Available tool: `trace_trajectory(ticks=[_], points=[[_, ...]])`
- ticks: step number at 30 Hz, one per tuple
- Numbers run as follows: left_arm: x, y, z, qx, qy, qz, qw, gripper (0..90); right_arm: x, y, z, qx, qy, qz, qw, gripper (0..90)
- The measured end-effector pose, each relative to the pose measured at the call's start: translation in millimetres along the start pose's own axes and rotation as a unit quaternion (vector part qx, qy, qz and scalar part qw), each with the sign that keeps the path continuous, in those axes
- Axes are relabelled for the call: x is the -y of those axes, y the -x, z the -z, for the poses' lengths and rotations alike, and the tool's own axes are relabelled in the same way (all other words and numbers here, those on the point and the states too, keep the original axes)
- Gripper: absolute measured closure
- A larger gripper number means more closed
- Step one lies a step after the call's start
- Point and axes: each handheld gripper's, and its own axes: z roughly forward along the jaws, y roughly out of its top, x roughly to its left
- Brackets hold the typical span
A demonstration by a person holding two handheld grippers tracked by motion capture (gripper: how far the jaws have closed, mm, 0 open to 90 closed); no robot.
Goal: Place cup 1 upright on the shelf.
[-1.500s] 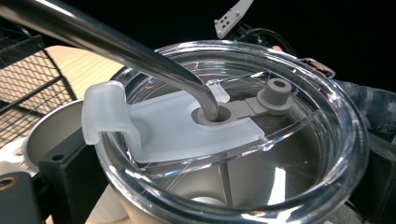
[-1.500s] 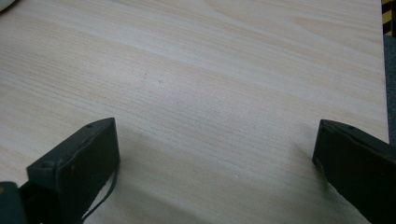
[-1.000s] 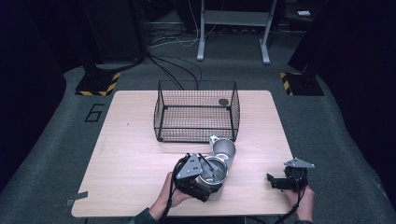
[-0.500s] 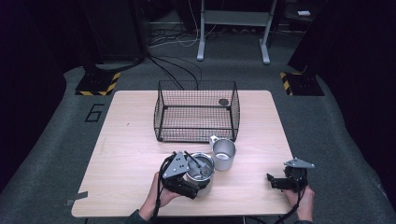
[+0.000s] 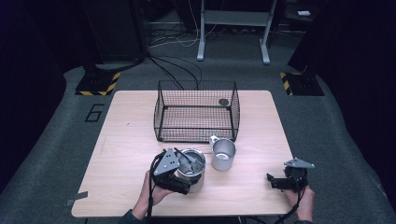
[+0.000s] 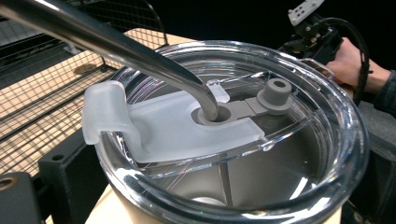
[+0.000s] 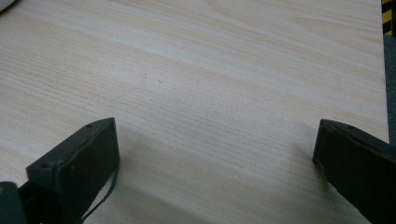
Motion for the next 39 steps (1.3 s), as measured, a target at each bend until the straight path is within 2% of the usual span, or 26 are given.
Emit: trace_trajectory(ticks=[4, 8, 13, 17, 18, 19, 22, 31, 39], points=[[1.0, -6.1, 2.4, -0.012, -0.003, 0.002, 0.9999, 4.0, 0.0, 0.0, 0.0, 0.0, 0.0, 0.0, 1.0, 0.1], [2.5, -12.7, 4.4, -0.021, -0.002, 0.014, 0.9997, 4.0, 0.0, 0.0, 0.0, 0.0, 0.0, 0.0, 1.0, 0.1], [2.9, -21.6, 7.0, -0.04, -0.003, 0.015, 0.9991, 4.0, 0.0, -0.1, 0.0, 0.0, 0.0, 0.0, 1.0, 0.1], [3.1, -25.0, 8.3, -0.044, -0.006, 0.016, 0.9989, 4.0, 0.0, -0.1, 0.0, 0.0, 0.0, 0.0, 1.0, 0.1], [3.1, -26.3, 8.5, -0.05, -0.006, 0.015, 0.9986, 4.0, 0.1, -0.2, 0.0, 0.0, 0.001, 0.0, 1.0, 0.1], [3.2, -29.1, 9.3, -0.05, -0.008, 0.02, 0.9985, 4.0, 0.0, -0.3, 0.1, -0.001, -0.001, -0.002, 1.0, 0.1], [2.6, -32.1, 10.0, -0.053, -0.01, 0.016, 0.9984, 4.0, 0.0, -0.1, 0.0, 0.0, 0.0, 0.0, 1.0, 0.1], [-1.5, -44.3, 14.7, -0.075, -0.003, 0.02, 0.9969, 4.0, 0.0, 0.0, 0.0, 0.0, 0.0, 0.0, 1.0, 0.1], [-5.5, -57.7, 14.1, -0.082, -0.012, 0.022, 0.9963, 4.0, 0.0, -0.2, 0.0, 0.0, 0.0, -0.001, 1.0, 0.1]])
